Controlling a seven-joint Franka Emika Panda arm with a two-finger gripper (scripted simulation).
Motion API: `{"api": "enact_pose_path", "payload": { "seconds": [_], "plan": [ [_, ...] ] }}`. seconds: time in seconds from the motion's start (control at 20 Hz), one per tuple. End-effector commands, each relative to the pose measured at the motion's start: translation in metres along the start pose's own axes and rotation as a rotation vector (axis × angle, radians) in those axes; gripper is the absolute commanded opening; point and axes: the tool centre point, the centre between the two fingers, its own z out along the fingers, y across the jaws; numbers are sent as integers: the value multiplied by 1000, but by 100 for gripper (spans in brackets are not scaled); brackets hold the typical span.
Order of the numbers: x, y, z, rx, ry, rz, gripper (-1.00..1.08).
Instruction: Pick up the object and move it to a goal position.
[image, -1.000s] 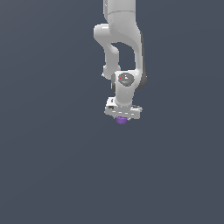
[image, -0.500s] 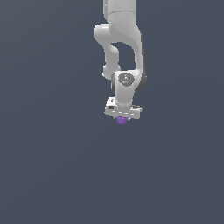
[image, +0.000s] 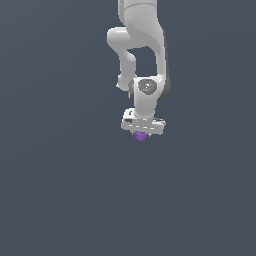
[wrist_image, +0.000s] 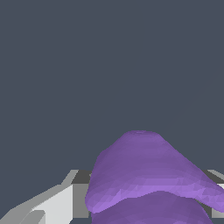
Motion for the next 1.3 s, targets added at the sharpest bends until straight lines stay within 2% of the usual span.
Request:
{"api": "enact_pose_path", "payload": {
  "seconds": [0.0, 0.3, 1.25],
  "plan": [
    [3, -6, -13, 0, 1, 0, -100],
    [14, -25, -56, 0, 1, 0, -100],
    [62, -103, -226, -1, 1, 1, -100]
  ]
}}
